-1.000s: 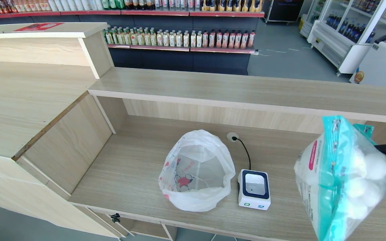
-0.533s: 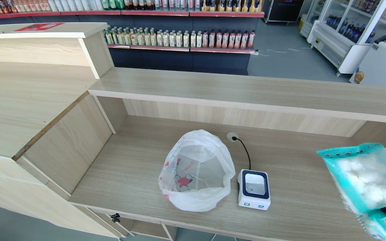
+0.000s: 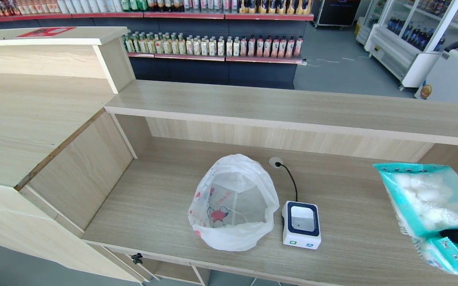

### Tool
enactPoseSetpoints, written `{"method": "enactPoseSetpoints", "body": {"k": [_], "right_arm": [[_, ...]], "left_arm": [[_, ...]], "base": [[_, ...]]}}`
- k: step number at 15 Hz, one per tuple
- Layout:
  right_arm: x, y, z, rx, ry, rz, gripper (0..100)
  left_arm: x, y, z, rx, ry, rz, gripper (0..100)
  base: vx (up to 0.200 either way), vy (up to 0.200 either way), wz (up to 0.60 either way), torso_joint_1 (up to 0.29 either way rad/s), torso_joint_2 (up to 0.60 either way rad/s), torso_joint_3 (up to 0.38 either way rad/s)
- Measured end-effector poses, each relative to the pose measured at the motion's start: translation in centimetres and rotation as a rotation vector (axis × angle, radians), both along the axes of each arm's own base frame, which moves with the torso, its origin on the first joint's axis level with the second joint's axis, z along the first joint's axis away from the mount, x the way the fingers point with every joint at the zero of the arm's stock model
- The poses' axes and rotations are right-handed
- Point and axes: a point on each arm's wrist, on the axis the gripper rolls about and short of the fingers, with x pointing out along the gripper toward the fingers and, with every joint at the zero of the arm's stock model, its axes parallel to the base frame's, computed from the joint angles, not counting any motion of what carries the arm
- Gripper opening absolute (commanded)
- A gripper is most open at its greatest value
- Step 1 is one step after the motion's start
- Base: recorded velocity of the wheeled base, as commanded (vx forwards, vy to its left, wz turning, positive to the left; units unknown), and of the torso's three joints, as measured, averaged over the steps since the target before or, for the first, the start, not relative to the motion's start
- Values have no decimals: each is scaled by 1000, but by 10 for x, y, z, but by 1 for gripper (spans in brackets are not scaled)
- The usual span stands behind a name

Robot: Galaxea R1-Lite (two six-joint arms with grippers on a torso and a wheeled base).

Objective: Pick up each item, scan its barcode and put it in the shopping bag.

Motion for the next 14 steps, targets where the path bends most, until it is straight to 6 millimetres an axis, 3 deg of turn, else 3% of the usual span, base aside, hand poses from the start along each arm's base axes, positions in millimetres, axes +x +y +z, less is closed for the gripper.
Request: {"method": "enactPoseSetpoints", "body": {"k": [3,7,11,14], "right_arm": [[6,1,-5,-1,22,1,0],[21,2,-20,-4,98,-1,0],[60,1,-36,31,45,48,0],[84,-16,-60,68,62,226,0]], "left_arm": [[0,0,0,0,-1,0,100],[0,0,0,0,0,-1,100],[0,0,0,0,0,0,100],[0,0,0,0,0,-1,100]], "base": [[0,0,600,1,1,2],[0,0,0,0,0,0],[0,0,0,0,0,0],[0,0,0,0,0,0]]}}
